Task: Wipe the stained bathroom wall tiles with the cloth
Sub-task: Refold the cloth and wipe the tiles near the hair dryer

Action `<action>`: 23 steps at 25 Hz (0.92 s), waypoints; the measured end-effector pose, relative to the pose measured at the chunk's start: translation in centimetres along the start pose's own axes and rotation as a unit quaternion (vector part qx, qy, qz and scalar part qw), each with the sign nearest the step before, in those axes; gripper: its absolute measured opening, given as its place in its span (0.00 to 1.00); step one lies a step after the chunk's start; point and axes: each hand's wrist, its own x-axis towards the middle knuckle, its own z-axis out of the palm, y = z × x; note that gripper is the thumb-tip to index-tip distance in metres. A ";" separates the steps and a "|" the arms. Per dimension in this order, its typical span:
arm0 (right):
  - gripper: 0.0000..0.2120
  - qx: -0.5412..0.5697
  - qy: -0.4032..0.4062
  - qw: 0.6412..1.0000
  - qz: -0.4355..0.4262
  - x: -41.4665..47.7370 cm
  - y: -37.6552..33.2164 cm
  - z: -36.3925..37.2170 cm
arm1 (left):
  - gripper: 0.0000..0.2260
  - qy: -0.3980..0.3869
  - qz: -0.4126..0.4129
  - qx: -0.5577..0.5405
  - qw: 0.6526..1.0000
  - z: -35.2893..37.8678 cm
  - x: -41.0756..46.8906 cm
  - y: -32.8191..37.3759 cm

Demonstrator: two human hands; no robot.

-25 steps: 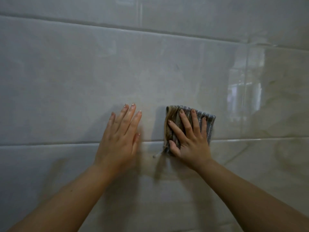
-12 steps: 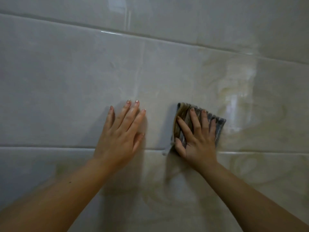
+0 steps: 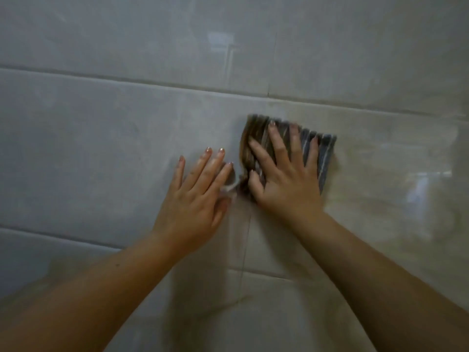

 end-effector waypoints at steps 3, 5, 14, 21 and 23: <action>0.28 0.008 -0.006 0.998 0.068 4.2 2.9 -0.1 | 0.26 0.001 -0.012 -0.009 1.000 0.0 1.7 0.5; 0.28 -0.008 0.003 0.993 0.115 2.8 3.6 -0.4 | 0.27 -0.006 -0.011 -0.021 1.000 0.2 1.9 0.5; 0.31 -0.009 -0.047 0.990 0.129 6.3 2.0 -0.2 | 0.29 -0.016 0.016 -0.016 1.000 0.8 1.9 -0.3; 0.35 -0.038 -0.080 0.981 0.173 0.4 0.3 -0.7 | 0.29 -0.003 0.031 -0.023 0.999 0.9 2.0 -0.4; 0.33 -0.029 -0.093 0.987 0.129 1.8 0.1 -0.5 | 0.29 -0.007 0.030 -0.025 0.999 1.0 2.0 -0.4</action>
